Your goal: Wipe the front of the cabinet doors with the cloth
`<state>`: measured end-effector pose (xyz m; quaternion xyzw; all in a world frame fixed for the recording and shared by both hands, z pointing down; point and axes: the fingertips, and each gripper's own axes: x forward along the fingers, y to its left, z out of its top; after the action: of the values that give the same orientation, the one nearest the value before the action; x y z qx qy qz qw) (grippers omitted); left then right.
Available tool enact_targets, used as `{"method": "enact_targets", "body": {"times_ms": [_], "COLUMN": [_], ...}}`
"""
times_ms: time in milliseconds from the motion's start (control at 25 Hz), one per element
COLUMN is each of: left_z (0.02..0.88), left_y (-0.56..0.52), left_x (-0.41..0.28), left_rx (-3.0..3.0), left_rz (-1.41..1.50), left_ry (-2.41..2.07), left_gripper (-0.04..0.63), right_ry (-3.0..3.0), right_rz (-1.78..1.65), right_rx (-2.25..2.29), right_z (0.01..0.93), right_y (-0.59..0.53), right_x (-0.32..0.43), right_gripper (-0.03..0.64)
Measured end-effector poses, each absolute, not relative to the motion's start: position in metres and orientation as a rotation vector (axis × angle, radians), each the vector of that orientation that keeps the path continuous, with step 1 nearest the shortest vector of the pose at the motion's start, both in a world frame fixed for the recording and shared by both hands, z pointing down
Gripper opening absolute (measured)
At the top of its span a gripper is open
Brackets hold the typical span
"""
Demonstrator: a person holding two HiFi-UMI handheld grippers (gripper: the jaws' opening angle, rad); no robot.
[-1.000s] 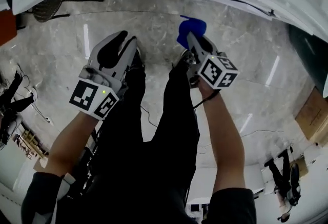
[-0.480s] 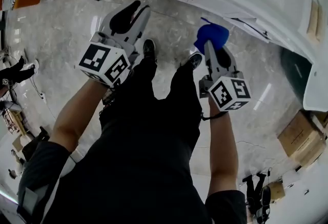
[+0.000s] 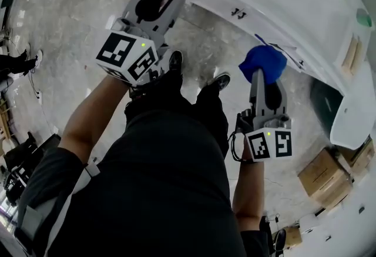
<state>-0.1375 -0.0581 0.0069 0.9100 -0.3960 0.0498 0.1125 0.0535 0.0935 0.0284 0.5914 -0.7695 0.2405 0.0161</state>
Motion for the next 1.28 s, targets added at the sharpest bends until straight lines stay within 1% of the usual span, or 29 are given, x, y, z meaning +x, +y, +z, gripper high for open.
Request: {"method": "enact_targets", "body": {"times_ms": [360, 440, 560, 720, 920, 1080, 1280], "left_z": [-0.014, -0.014, -0.012, -0.008, 0.018, 0.003, -0.018], "left_y": [-0.112, -0.118, -0.135, -0.183, -0.221, -0.179, -0.088], "left_x": [-0.256, -0.270, -0.259, -0.246, -0.272, -0.290, -0.233], "left_rx": [2.602, 2.587, 2.633, 2.750, 2.737, 2.719, 2.816], "left_rz": [0.100, 0.092, 0.084, 0.134, 0.239, 0.216, 0.164], "left_ry": [-1.423, -1.434, -1.411, -1.444, -1.441, -1.322, -1.027], "left_gripper": [0.104, 0.104, 0.104, 0.104, 0.104, 0.104, 0.104], "right_ry": [-2.415, -2.424, -2.410, -2.344, -2.250, -2.250, -2.260], "right_rz": [0.550, 0.506, 0.455, 0.450, 0.485, 0.457, 0.352], "right_rx": [1.818, 1.814, 1.828, 1.878, 1.966, 1.989, 2.066], "right_z": [-0.034, -0.047, -0.058, -0.059, -0.056, -0.059, -0.068], "right_y": [0.065, 0.059, 0.056, 0.051, 0.050, 0.054, 0.073], "right_x": [-0.001, -0.013, -0.020, -0.033, -0.041, -0.040, -0.016], "right_gripper": [0.057, 0.057, 0.057, 0.057, 0.057, 0.057, 0.057]}}
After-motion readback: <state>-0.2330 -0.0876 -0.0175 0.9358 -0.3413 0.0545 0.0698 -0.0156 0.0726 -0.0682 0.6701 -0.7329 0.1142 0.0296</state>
